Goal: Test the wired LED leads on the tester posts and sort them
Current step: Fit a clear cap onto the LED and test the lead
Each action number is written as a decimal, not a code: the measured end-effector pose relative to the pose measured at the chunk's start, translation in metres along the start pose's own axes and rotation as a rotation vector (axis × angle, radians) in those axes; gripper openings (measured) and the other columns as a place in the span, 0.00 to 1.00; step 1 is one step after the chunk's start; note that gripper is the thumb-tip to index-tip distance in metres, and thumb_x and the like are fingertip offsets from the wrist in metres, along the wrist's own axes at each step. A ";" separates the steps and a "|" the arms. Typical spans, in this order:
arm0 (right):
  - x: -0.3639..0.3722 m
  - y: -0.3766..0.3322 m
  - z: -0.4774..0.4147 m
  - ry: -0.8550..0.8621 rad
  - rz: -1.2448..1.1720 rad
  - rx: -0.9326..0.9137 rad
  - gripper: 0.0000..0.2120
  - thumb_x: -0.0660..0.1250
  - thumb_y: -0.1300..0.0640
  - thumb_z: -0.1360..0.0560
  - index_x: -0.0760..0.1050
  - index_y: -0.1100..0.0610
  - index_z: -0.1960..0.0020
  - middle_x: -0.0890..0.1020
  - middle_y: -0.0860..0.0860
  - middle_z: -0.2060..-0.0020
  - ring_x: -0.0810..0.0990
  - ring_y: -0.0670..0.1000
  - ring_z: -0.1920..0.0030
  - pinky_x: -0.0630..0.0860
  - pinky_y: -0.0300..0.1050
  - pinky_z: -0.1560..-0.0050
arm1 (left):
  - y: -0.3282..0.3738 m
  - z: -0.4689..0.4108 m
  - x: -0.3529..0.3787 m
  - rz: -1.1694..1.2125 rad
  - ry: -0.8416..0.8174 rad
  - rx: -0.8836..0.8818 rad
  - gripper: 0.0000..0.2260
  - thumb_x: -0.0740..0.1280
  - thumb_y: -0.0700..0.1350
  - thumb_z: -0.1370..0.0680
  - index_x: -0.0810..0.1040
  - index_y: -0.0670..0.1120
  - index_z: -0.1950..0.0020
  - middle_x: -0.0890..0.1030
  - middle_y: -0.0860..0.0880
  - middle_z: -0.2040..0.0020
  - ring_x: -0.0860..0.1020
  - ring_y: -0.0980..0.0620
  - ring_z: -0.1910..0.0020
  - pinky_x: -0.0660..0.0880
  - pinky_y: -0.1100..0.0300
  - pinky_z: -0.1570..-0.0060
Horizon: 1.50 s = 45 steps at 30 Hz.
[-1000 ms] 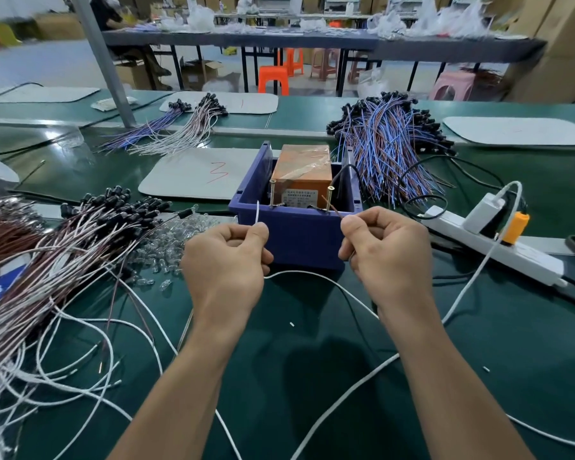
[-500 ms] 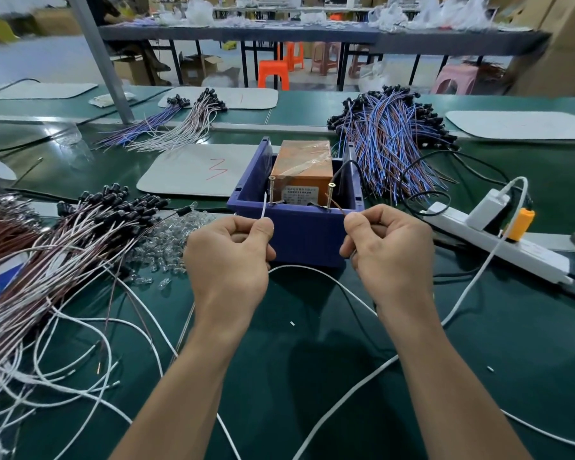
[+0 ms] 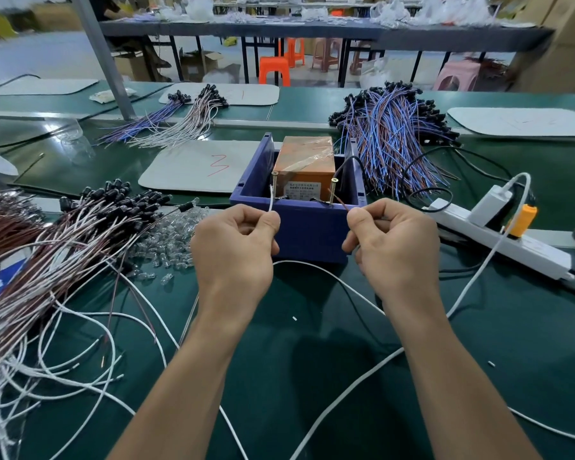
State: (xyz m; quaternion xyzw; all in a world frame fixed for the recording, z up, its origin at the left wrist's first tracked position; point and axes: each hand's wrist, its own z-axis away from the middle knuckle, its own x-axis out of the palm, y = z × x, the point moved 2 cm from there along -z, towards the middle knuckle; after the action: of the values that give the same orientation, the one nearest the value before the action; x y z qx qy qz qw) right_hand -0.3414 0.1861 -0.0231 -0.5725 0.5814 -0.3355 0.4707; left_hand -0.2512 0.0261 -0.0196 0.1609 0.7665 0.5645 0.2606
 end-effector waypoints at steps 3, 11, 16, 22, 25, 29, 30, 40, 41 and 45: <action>-0.002 -0.001 0.000 -0.003 0.027 -0.006 0.07 0.66 0.50 0.25 0.79 0.47 0.61 0.83 0.49 0.73 0.72 0.46 0.79 0.68 0.41 0.69 | 0.001 0.003 -0.001 -0.011 0.000 0.013 0.11 0.74 0.47 0.23 0.82 0.51 0.65 0.81 0.53 0.74 0.75 0.58 0.79 0.70 0.62 0.70; -0.005 -0.005 0.003 -0.006 0.056 0.009 0.11 0.66 0.51 0.25 0.78 0.52 0.65 0.83 0.49 0.73 0.73 0.46 0.78 0.69 0.43 0.66 | 0.001 0.007 -0.003 -0.026 0.002 0.023 0.11 0.74 0.46 0.23 0.82 0.50 0.66 0.81 0.54 0.74 0.75 0.59 0.79 0.69 0.67 0.74; -0.007 -0.006 0.004 -0.001 0.064 0.019 0.11 0.66 0.52 0.25 0.78 0.52 0.65 0.83 0.49 0.73 0.73 0.46 0.78 0.69 0.43 0.66 | 0.001 0.009 -0.003 -0.030 0.001 0.019 0.10 0.74 0.47 0.23 0.82 0.50 0.65 0.81 0.54 0.74 0.75 0.59 0.79 0.70 0.64 0.70; -0.008 -0.007 0.003 0.000 0.072 0.015 0.11 0.66 0.52 0.25 0.78 0.52 0.65 0.83 0.49 0.73 0.73 0.47 0.78 0.70 0.44 0.66 | 0.000 0.010 -0.003 -0.030 0.002 0.024 0.10 0.74 0.47 0.23 0.82 0.51 0.65 0.81 0.54 0.74 0.75 0.59 0.78 0.69 0.68 0.74; -0.008 -0.009 0.003 -0.002 0.091 0.007 0.11 0.66 0.51 0.25 0.77 0.52 0.65 0.83 0.48 0.73 0.74 0.46 0.78 0.71 0.44 0.65 | 0.000 0.010 -0.003 -0.011 -0.001 0.024 0.11 0.74 0.47 0.23 0.82 0.51 0.65 0.81 0.54 0.74 0.75 0.59 0.78 0.69 0.68 0.74; -0.013 -0.016 0.003 -0.031 0.115 0.001 0.12 0.68 0.54 0.23 0.78 0.53 0.65 0.83 0.49 0.73 0.74 0.46 0.78 0.71 0.44 0.67 | 0.000 0.009 -0.003 -0.019 -0.011 0.027 0.10 0.74 0.47 0.23 0.82 0.51 0.65 0.82 0.54 0.73 0.77 0.58 0.77 0.72 0.63 0.69; -0.017 -0.019 0.002 -0.044 0.111 0.005 0.12 0.69 0.56 0.23 0.78 0.54 0.65 0.83 0.49 0.73 0.73 0.46 0.78 0.70 0.42 0.69 | 0.001 0.010 -0.003 -0.015 -0.012 0.026 0.10 0.74 0.48 0.23 0.82 0.51 0.65 0.82 0.53 0.73 0.77 0.58 0.77 0.72 0.61 0.68; -0.064 -0.067 -0.022 -0.431 0.176 0.086 0.06 0.73 0.62 0.23 0.83 0.58 0.60 0.87 0.56 0.66 0.83 0.48 0.67 0.79 0.37 0.63 | 0.006 0.010 -0.003 0.022 -0.009 0.023 0.09 0.73 0.47 0.23 0.82 0.51 0.64 0.83 0.54 0.72 0.82 0.55 0.75 0.75 0.65 0.73; -0.067 -0.070 -0.026 -0.443 0.227 0.073 0.06 0.74 0.61 0.24 0.84 0.58 0.60 0.86 0.55 0.67 0.83 0.47 0.68 0.79 0.36 0.62 | 0.006 0.010 -0.003 0.029 -0.008 0.022 0.09 0.73 0.47 0.23 0.82 0.51 0.64 0.83 0.54 0.72 0.82 0.54 0.75 0.75 0.65 0.73; -0.070 -0.077 -0.033 -0.416 0.343 0.002 0.05 0.76 0.59 0.26 0.85 0.58 0.60 0.86 0.53 0.67 0.81 0.54 0.65 0.80 0.50 0.57 | 0.004 0.010 -0.002 0.069 -0.014 0.000 0.08 0.73 0.46 0.23 0.83 0.48 0.62 0.84 0.52 0.71 0.83 0.52 0.74 0.77 0.62 0.72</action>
State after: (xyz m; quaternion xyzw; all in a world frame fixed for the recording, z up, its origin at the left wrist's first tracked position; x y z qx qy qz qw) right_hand -0.3524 0.2410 0.0711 -0.5219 0.5603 -0.1266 0.6306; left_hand -0.2438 0.0338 -0.0176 0.1911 0.7588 0.5719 0.2462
